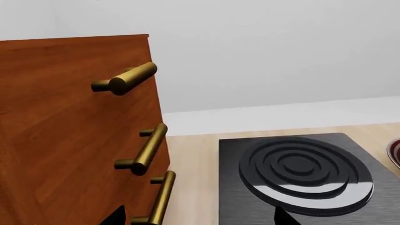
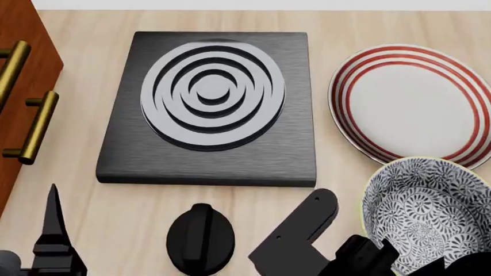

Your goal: Pick up the cream cheese and put it in the bowl.

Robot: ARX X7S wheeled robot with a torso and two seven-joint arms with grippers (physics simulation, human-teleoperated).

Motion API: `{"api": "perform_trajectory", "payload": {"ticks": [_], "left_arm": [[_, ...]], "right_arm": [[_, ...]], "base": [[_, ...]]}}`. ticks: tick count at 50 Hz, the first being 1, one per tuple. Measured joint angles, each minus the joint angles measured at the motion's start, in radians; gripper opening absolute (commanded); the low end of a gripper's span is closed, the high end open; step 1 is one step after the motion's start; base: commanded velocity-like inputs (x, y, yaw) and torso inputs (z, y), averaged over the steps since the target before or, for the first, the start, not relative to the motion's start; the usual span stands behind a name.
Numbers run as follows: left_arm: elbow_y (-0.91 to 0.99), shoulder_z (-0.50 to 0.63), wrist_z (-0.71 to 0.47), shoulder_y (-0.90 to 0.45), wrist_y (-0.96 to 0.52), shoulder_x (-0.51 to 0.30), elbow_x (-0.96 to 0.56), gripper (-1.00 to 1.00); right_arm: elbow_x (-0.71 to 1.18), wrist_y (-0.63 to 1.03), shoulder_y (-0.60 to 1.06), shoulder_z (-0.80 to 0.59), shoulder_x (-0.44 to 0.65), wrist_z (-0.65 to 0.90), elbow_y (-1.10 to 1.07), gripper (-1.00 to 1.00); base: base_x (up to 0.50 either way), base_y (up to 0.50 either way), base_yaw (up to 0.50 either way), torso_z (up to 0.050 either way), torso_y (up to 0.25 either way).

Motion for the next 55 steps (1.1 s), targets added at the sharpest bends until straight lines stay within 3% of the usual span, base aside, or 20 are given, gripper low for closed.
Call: {"api": "perform_trajectory", "payload": {"ticks": [55], "left_arm": [[-0.002, 0.005, -0.007, -0.002, 0.015, -0.012, -0.02, 1.0]], "right_arm": [[-0.19, -0.057, 0.003, -0.117, -0.003, -0.169, 0.055, 1.0]], "base": [[0.0, 0.0, 0.0, 0.0, 0.0]]}}
